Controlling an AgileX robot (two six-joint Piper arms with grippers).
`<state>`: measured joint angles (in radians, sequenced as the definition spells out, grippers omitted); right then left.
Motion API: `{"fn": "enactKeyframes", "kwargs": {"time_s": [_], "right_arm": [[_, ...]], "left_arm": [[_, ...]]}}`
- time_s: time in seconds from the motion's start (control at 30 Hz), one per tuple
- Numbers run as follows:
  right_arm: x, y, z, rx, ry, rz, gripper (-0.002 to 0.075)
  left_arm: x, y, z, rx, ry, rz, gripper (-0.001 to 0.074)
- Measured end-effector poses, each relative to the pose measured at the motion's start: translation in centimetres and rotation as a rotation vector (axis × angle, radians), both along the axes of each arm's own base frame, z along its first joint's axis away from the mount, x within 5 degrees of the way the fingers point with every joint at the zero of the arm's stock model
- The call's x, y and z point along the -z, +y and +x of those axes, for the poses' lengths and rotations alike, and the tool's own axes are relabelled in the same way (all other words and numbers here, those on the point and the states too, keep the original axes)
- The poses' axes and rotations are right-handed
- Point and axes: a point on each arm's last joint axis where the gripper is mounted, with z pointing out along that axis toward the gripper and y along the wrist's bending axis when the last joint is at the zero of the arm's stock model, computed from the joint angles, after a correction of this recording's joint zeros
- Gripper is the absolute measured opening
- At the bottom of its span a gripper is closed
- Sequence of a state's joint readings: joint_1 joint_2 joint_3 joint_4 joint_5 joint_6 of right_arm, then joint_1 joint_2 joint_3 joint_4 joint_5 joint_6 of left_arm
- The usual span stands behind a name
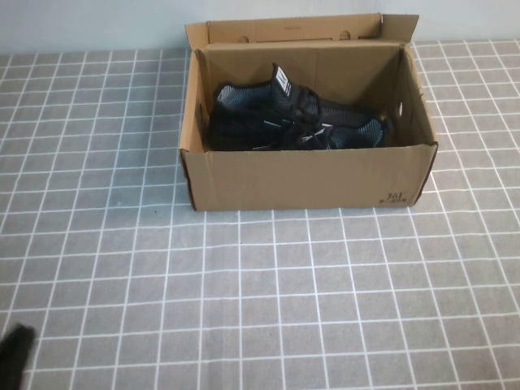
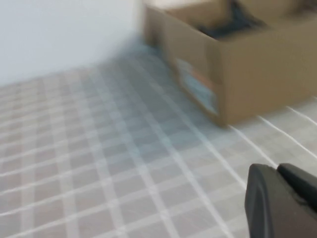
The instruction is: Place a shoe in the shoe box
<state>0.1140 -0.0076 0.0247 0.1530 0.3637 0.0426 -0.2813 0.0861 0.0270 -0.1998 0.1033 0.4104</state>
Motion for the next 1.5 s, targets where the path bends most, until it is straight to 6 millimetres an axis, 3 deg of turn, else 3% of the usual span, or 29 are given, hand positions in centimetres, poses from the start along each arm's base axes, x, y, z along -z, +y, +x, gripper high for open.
{"fn": "enactKeyframes", "kwargs": {"time_s": [0.13,0.27,0.57,1.5], "right_arm": [[0.0,0.0,0.0,0.0,0.0,0.0,-0.0017],[0.0,0.0,0.0,0.0,0.0,0.0,-0.0016],[0.0,0.0,0.0,0.0,-0.002,0.0,-0.0016],[0.0,0.0,0.0,0.0,-0.002,0.0,-0.0016]], "left_arm": [[-0.9,0.9,0.2,-0.138,-0.089,-0.059,0.0],[-0.9,1.2,-0.2,-0.169,-0.113,-0.068,0.0],[1.9,1.2,-0.8,-0.185,0.193,-0.031,0.0],[1.9,1.3,-0.9,-0.186,0.198,-0.032,0.0]]}}
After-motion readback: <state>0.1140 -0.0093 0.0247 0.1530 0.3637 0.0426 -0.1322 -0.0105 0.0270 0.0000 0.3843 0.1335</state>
